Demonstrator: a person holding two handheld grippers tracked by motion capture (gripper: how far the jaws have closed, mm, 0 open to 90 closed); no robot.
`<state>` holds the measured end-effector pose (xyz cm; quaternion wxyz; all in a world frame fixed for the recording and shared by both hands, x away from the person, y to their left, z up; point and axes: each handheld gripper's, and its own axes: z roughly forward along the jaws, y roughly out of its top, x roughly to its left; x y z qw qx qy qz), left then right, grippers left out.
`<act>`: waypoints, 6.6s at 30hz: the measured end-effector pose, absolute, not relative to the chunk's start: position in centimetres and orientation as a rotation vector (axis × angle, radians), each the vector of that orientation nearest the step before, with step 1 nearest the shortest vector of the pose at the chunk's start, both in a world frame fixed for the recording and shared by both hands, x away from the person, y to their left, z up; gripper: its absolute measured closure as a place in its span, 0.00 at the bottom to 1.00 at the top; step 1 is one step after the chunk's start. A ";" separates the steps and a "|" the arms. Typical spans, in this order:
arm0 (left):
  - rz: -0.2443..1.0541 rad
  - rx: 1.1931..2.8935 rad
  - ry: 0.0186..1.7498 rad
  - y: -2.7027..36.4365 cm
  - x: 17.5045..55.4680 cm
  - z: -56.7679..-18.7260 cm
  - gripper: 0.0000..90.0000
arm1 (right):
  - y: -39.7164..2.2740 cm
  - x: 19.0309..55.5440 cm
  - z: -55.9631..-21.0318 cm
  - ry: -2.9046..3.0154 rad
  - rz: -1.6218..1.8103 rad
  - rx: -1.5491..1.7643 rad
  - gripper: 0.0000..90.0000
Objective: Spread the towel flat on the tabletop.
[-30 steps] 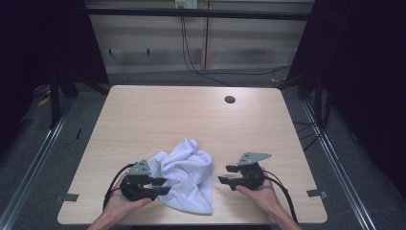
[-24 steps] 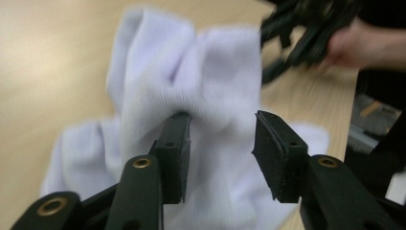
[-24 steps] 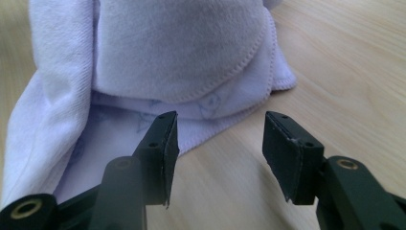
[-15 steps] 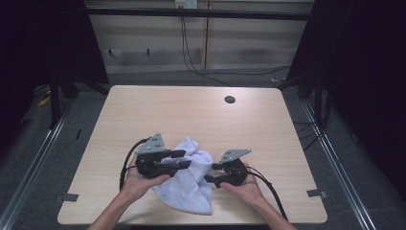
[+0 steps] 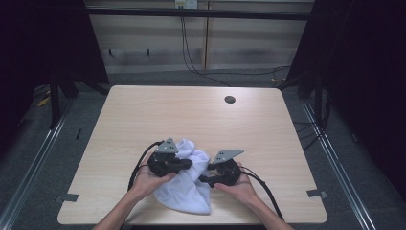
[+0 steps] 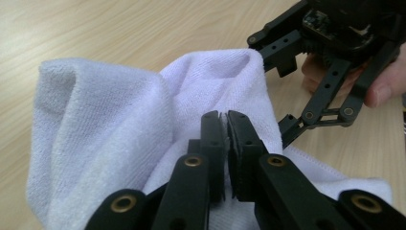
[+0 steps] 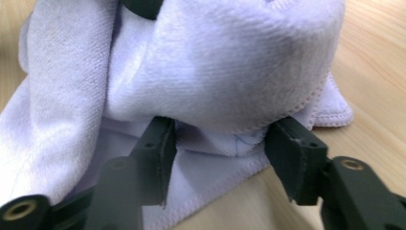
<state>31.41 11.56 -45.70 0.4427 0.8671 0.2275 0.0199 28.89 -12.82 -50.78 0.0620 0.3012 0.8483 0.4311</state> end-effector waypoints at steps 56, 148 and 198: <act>0.177 1.636 0.793 24.3 32.0 -38.8 0.93 | -25.6 30.6 -40.9 2.053 1.573 1.266 0.94; -0.165 2.164 0.729 15.8 26.2 -49.9 0.83 | -21.3 29.5 -50.2 2.453 1.069 1.149 1.00; -0.087 2.174 0.839 20.9 27.4 -49.8 0.94 | -11.8 27.6 -44.1 2.487 1.528 0.863 0.99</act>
